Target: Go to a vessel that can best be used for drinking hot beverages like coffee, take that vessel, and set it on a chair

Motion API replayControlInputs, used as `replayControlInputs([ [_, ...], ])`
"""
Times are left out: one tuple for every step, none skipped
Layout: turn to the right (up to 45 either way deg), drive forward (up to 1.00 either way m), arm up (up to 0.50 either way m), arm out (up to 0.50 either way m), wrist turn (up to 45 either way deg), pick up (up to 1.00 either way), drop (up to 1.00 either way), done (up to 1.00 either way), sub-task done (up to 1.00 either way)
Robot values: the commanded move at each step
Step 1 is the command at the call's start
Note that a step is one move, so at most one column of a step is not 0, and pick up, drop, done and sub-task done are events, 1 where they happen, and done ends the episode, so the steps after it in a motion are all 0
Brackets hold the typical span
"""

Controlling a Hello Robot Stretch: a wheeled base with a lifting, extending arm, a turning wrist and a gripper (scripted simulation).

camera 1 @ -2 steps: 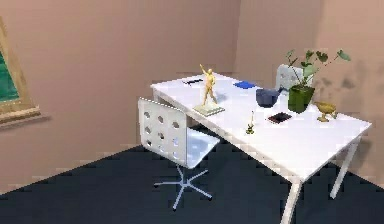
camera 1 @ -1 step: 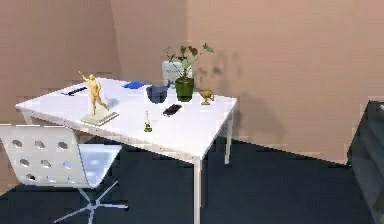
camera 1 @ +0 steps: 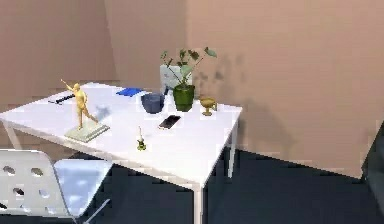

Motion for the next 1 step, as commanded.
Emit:
replayControlInputs([
  [-45.0,0.0,0.0,0.0,0.0,0.0,0.0,0.0,0.0],
])
